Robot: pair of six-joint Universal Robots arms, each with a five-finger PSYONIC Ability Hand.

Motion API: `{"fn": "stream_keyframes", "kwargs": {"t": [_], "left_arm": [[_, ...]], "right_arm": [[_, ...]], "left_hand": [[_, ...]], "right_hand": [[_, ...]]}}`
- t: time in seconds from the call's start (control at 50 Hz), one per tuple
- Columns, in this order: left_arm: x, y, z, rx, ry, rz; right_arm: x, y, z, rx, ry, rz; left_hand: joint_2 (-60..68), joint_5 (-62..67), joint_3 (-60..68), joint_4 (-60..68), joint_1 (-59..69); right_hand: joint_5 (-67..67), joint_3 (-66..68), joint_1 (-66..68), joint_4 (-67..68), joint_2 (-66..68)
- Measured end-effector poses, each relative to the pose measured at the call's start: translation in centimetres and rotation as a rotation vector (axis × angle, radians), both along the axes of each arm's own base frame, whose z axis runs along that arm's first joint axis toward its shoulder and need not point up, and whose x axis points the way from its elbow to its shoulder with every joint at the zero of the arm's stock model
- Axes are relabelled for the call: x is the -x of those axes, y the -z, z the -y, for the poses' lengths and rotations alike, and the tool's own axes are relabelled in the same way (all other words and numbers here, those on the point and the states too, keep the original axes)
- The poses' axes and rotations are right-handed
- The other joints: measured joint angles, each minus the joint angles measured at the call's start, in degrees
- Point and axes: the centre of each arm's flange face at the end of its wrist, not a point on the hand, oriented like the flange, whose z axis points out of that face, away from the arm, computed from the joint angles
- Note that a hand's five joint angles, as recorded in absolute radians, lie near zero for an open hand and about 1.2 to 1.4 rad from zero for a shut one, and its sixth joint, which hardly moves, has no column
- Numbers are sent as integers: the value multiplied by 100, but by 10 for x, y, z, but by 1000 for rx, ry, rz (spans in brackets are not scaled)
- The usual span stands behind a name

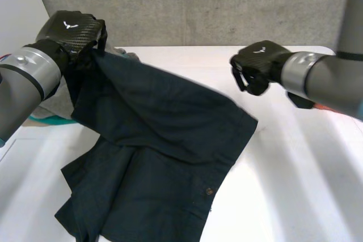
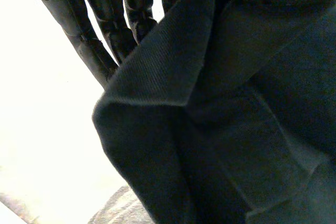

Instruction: Fold the laundry.

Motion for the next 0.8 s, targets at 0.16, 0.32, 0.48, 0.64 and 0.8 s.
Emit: {"fn": "stream_keyframes", "kwargs": {"t": [0.16, 0.32, 0.48, 0.64, 0.8], "left_arm": [[24, 17, 7, -14, 94, 20], [49, 50, 45, -18, 86, 50], [45, 55, 52, -58, 44, 78], [33, 40, 25, -47, 76, 80], [20, 26, 2, 10, 86, 82]], "right_arm": [[29, -8, -5, 28, 50, -120], [21, 30, 25, -62, 113, -62], [2, 72, 48, -212, 205, 68], [-22, 91, 57, -264, 221, 160], [-40, 114, 62, -273, 210, 174]], "left_hand": [[0, 0, 0, 0, 0], [0, 0, 6, 1, 0], [0, 0, 6, 2, 0], [0, 0, 6, 2, 0], [0, 0, 6, 2, 0]], "right_hand": [[0, 1, 0, 0, 0], [-4104, -4055, -4039, -3922, -4143], [-5641, -5626, -5342, -5624, -5570], [-5641, -5626, -5342, -5624, -5569], [-5586, -5572, -5312, -5578, -5519]]}}
